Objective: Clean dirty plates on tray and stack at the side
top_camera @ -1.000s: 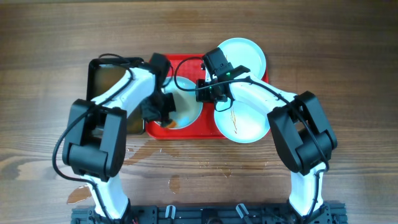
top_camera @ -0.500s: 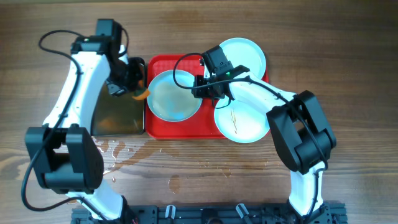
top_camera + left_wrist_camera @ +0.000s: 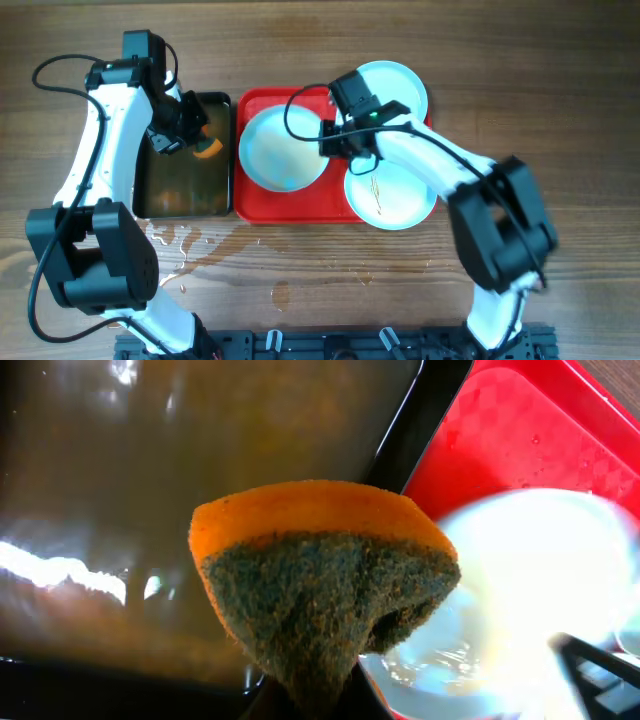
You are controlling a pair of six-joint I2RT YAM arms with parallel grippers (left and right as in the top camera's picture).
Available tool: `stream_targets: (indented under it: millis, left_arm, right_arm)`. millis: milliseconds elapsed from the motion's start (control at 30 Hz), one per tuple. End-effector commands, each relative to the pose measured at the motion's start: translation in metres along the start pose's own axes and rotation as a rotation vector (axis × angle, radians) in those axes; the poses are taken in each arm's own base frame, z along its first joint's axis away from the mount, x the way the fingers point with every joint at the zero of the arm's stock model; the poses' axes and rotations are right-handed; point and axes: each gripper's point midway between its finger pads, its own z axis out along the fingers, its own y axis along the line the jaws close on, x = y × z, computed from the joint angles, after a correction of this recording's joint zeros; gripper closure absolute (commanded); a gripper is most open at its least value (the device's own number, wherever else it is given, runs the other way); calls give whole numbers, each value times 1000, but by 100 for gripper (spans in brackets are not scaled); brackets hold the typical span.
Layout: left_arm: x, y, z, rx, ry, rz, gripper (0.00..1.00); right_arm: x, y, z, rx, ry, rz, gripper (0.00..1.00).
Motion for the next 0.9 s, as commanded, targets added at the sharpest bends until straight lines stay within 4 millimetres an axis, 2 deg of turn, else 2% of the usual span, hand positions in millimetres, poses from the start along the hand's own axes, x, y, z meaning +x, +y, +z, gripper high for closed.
stream_targets:
  millis: [0, 100, 233, 333, 567, 767, 867]
  left_arm:
    - [-6, -4, -6, 14, -29, 26, 96]
    - [-9, -6, -6, 21, -44, 28, 96]
    - [-10, -6, -6, 22, -48, 29, 96]
    - [-10, -6, -6, 22, -47, 29, 96]
    - [-11, -6, -6, 22, -50, 30, 96]
    - [-11, -6, -6, 23, -50, 30, 96]
    - [-11, -6, -6, 23, -50, 30, 96]
  right_arm:
    - [-42, -9, -77, 155, -258, -63, 96]
    - [-54, -32, -117, 383, -409, -71, 96]
    - [-51, -41, -137, 599, -492, -152, 96]
    - [-48, -28, -152, 711, -566, -242, 96]
    - [-20, 34, -184, 841, -779, -403, 96]
    - [-18, 42, -210, 959, -886, -431, 96]
    - [-18, 41, -214, 974, -901, -426, 96]
